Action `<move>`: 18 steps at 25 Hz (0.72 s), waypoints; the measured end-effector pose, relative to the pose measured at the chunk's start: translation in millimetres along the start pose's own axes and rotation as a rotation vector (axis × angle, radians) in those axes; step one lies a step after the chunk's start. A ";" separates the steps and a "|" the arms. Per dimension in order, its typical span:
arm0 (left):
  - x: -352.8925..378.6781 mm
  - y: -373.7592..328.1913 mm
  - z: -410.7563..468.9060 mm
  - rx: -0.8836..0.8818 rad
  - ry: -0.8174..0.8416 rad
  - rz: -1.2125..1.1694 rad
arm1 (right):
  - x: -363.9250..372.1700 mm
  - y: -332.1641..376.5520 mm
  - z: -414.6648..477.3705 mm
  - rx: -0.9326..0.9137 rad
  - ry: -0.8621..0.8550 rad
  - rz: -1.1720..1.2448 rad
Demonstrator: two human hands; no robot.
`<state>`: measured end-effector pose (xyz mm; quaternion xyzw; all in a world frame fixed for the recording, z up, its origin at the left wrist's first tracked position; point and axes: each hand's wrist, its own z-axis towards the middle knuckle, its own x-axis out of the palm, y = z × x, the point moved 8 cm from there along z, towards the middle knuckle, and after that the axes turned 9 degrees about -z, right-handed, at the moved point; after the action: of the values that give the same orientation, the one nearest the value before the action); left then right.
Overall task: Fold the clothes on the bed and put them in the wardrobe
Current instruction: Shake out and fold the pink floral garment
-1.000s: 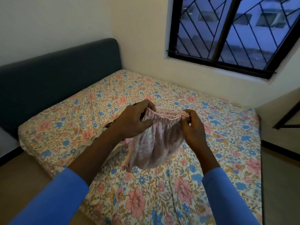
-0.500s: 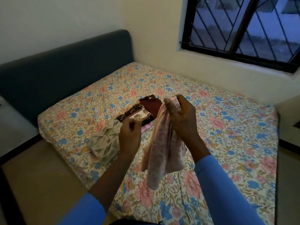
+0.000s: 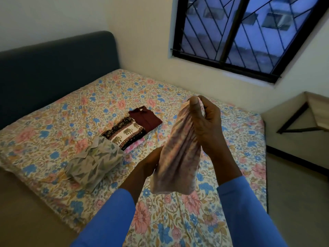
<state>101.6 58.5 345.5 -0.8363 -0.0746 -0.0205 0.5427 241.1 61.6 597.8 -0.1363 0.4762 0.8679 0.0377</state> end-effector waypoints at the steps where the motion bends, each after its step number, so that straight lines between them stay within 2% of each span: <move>1: -3.1 2.9 6.9 -0.005 0.009 0.029 | -11.5 -1.0 1.4 0.006 -0.036 -0.011; 4: -16.5 6.9 10.3 -0.013 -0.016 -0.221 | -46.5 -13.2 2.2 0.046 -0.137 -0.060; 7: -63.1 -3.3 2.3 0.179 -0.240 -0.443 | -73.7 -36.6 -2.1 0.097 -0.219 -0.151; 9: -90.7 -18.0 -10.1 0.319 -0.282 -0.460 | -83.3 -55.6 -8.6 0.142 -0.273 -0.211; 11: -104.4 -27.2 -23.5 0.400 -0.283 -0.403 | -85.2 -77.0 -20.2 0.209 -0.334 -0.257; 13: -115.2 -28.8 -45.5 0.458 -0.350 -0.272 | -80.2 -103.0 -39.2 0.299 -0.381 -0.325; 18: -138.4 -28.3 -114.7 0.674 -0.691 0.085 | -53.6 -158.9 -107.4 0.536 -0.437 -0.441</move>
<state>-34.0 -48.9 402.2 -0.5740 -0.2187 0.3060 0.7274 345.1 61.6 428.0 -0.0329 0.6257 0.6927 0.3571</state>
